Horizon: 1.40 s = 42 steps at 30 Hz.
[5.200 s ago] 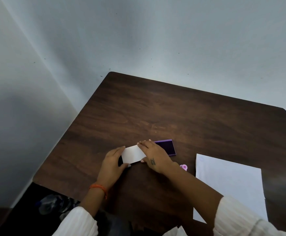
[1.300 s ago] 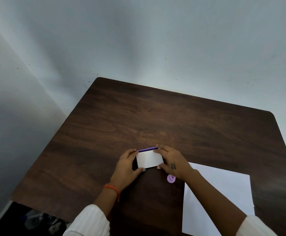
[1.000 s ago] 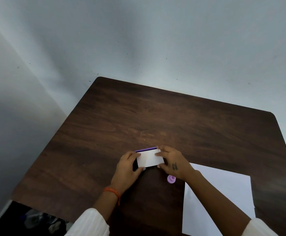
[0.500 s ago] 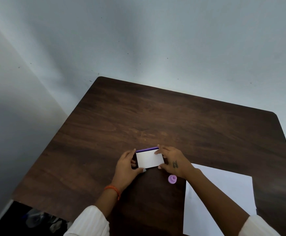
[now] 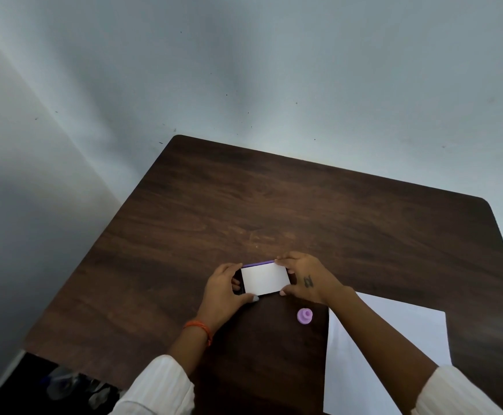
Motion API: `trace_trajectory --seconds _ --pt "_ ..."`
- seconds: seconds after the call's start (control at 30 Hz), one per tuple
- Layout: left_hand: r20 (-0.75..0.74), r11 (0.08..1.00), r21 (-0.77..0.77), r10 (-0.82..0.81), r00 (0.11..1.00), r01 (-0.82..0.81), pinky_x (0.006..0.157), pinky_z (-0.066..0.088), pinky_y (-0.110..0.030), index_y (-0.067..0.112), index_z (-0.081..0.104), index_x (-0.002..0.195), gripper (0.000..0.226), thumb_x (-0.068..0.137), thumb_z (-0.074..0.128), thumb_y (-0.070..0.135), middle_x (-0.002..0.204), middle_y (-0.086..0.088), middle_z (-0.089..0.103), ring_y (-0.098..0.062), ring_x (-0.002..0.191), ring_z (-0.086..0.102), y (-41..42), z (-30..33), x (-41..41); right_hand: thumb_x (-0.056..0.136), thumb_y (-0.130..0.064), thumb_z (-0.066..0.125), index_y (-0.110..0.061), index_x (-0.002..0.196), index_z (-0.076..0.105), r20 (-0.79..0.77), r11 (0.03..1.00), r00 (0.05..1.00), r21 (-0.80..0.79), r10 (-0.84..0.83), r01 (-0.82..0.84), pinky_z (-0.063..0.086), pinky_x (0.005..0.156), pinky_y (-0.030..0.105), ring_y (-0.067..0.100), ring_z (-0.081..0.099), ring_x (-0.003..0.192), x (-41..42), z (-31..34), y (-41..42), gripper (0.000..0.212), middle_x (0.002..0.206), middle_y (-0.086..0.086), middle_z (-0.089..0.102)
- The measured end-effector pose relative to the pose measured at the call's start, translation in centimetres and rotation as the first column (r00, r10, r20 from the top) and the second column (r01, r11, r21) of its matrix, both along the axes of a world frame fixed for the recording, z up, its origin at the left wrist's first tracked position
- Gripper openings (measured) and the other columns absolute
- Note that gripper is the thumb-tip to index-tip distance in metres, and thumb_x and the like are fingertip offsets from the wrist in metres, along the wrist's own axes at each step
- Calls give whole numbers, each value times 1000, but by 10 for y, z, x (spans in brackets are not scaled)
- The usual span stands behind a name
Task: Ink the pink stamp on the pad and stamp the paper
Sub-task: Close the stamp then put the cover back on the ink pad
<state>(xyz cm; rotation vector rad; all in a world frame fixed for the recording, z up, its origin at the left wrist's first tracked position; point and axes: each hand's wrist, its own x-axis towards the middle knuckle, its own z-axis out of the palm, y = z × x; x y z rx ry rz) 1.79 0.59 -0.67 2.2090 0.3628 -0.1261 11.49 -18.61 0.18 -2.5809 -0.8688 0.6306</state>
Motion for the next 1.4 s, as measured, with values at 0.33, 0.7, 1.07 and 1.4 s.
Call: trace_trajectory --seconds 0.33,0.7,1.07,1.4 --pt "3 1000 1 -26 1000 26 88 48 -20 12 42 134 83 62 83 22 132 -5 44 -9 93 55 0 1 -1 74 -32 71 -17 134 39 13 1000 1000 -2 24 -24 30 108 36 23 37 131 0 -1 0 70 144 7 42" --pt "-32 1000 12 -25 999 26 91 44 -18 10 39 135 85 63 83 22 139 -3 40 -6 101 51 -2 -1 0 75 -31 69 -20 138 32 32 995 996 -49 86 -84 26 109 36 23 32 134 2 -3 0 74 148 4 36" --pt "-18 998 42 -40 999 40 96 46 -24 11 40 134 83 64 82 24 139 -3 40 -12 108 53 -4 2 -2 75 -28 70 -22 136 37 36 998 997 16 65 -65 27 109 36 23 31 135 -1 -6 -3 69 149 3 34" --pt "5 998 61 -16 1000 16 80 40 -9 14 43 133 81 63 82 27 135 1 41 -4 92 50 -5 -1 -9 64 -22 77 -30 114 48 -22 975 995 199 -99 101 40 81 20 9 50 99 -7 -13 -7 59 125 2 55"
